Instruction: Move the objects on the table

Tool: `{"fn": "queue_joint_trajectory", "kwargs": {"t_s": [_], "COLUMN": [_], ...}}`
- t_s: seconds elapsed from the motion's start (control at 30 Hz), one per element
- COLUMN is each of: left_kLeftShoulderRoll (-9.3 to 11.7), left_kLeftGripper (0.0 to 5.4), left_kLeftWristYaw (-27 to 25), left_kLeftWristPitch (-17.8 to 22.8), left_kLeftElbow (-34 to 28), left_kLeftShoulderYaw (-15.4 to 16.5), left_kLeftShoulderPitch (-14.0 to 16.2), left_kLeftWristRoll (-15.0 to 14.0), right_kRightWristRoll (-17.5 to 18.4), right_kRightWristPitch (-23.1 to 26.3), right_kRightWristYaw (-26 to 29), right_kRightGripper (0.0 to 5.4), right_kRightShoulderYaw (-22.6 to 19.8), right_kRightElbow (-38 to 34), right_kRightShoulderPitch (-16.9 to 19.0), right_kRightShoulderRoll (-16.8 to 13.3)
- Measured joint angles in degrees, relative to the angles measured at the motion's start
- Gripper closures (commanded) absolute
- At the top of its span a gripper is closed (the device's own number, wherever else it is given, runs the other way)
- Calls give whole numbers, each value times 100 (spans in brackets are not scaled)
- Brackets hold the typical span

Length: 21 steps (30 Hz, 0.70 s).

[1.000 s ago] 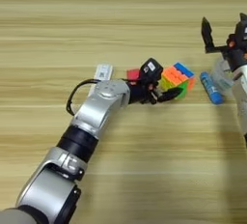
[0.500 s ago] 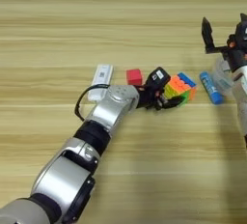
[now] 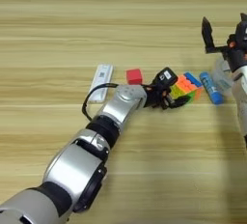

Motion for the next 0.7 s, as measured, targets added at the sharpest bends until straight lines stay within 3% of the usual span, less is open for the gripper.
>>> {"fn": "queue_joint_trajectory", "kwargs": {"t_s": [0.27, 0.53, 0.7], "left_kLeftShoulderRoll": [15, 114, 169], "left_kLeftGripper": [92, 5, 2], "left_kLeftWristYaw": [17, 0, -16], "left_kLeftWristPitch": [6, 39, 199], "left_kLeftElbow": [109, -790, -1502], "left_kLeftShoulderYaw": [36, -20, -74], "left_kLeftShoulderPitch": [25, 328, 590], "left_kLeftWristRoll": [200, 270, 315], "right_kRightWristRoll": [-1, -1, -1], "right_kRightWristPitch": [0, 1, 2], "right_kRightWristYaw": [1, 4, 5], "right_kRightGripper": [0, 0, 0], "right_kRightShoulderYaw": [19, 31, 36], "right_kRightElbow": [0, 0, 0], "right_kRightShoulderPitch": [1, 8, 15], "right_kRightShoulderRoll": [10, 10, 10]}}
